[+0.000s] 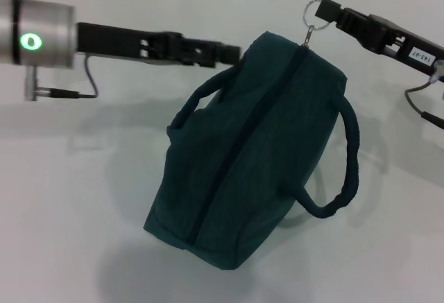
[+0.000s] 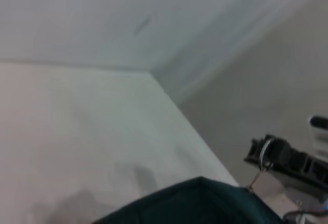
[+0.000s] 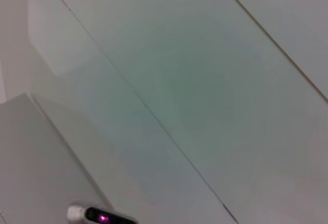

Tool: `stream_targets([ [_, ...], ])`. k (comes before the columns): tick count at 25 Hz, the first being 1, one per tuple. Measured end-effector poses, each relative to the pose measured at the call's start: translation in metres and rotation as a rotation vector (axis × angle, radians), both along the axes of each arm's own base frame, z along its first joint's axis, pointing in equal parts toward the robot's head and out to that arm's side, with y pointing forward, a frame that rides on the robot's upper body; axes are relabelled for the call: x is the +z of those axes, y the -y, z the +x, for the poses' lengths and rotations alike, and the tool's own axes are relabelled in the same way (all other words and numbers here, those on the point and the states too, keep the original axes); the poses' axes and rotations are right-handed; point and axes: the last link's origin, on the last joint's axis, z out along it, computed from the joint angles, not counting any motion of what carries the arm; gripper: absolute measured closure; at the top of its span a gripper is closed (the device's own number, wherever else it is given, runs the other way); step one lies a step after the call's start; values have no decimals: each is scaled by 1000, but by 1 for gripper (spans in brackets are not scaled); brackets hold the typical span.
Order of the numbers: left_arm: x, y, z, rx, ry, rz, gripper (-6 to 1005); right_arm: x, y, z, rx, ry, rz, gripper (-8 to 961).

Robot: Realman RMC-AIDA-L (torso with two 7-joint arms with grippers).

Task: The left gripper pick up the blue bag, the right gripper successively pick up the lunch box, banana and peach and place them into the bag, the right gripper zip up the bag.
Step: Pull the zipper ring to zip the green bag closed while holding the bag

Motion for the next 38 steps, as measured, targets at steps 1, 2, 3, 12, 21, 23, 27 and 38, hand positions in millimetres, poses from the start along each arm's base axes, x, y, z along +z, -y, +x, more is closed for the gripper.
stream_targets([
  [1, -5, 0, 4, -6, -13, -19, 166, 0, 0, 0, 1, -1, -1, 937],
  [2, -8, 1, 6, -10, -21, -32, 169, 0, 1, 0, 2, -2, -2, 937],
  [3, -11, 1, 9, -13, -25, -41, 172, -1, 1, 0, 3, -3, -2, 937],
  [12, -15, 2, 19, 7, 3, -83, 196, -1, 4, 1, 5, -10, -6, 937],
  [21, -12, 5, 23, 11, 48, -99, 220, -2, 4, -1, 16, -10, -4, 937],
  [23, -15, 6, 24, 5, 41, -109, 226, -2, 4, -1, 17, -10, -5, 937],
  [27, -23, 8, 26, -28, 5, -127, 237, -2, 4, -2, 22, -11, -6, 937],
  [38, -30, 8, 31, -94, -89, -92, 266, -1, 5, -3, 31, -17, -5, 937],
])
